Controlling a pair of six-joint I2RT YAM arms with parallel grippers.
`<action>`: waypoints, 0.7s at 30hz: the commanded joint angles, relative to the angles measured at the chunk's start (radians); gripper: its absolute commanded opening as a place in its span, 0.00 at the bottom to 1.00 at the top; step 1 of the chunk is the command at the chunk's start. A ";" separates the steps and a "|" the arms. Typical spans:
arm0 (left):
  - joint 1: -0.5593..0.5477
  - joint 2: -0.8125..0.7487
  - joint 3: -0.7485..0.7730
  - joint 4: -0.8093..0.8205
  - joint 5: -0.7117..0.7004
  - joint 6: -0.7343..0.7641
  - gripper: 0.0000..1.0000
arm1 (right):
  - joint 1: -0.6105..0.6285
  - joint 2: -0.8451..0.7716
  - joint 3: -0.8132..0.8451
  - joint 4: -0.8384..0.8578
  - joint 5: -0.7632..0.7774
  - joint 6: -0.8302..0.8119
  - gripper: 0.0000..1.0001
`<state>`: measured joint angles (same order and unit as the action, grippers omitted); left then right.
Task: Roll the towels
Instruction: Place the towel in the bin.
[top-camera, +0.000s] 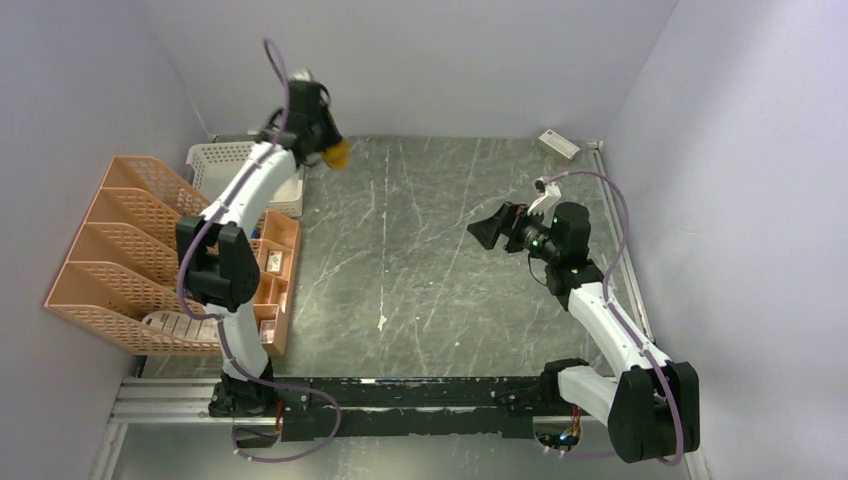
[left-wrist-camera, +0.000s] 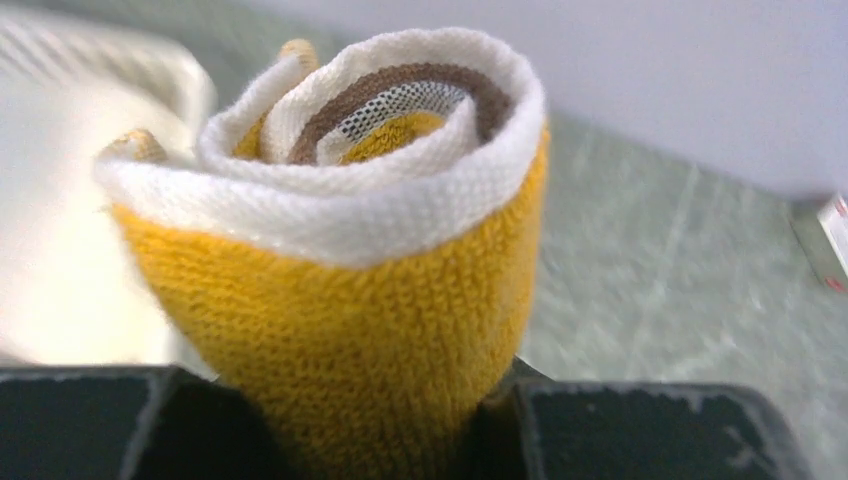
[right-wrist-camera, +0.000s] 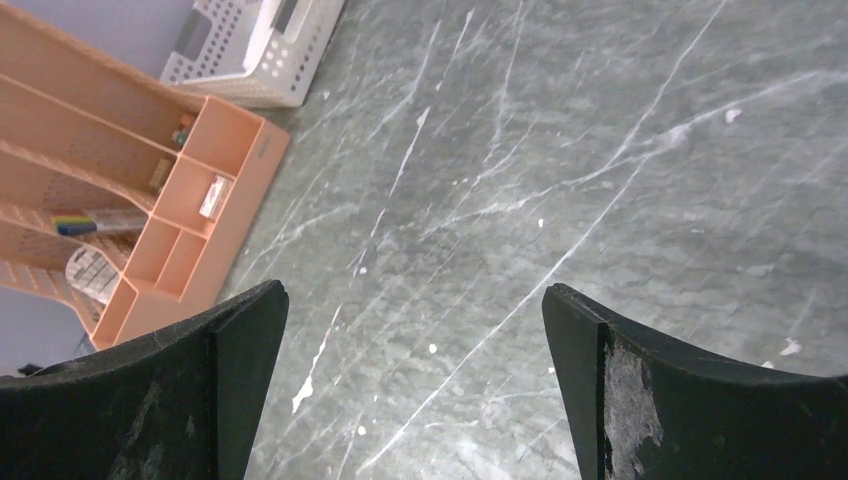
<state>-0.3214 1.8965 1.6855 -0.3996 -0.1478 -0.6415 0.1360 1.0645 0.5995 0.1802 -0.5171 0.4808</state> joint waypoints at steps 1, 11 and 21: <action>0.094 0.063 0.225 -0.238 -0.082 0.454 0.07 | 0.041 -0.019 -0.020 -0.074 -0.012 -0.032 1.00; 0.333 0.076 0.054 0.146 -0.050 0.774 0.07 | 0.127 -0.078 -0.073 -0.115 -0.024 -0.056 1.00; 0.391 0.269 0.045 0.262 -0.089 0.987 0.07 | 0.163 -0.101 -0.108 -0.131 -0.046 -0.069 1.00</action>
<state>0.0341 2.1155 1.7107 -0.2375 -0.2764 0.2401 0.2893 0.9916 0.5129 0.0605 -0.5426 0.4290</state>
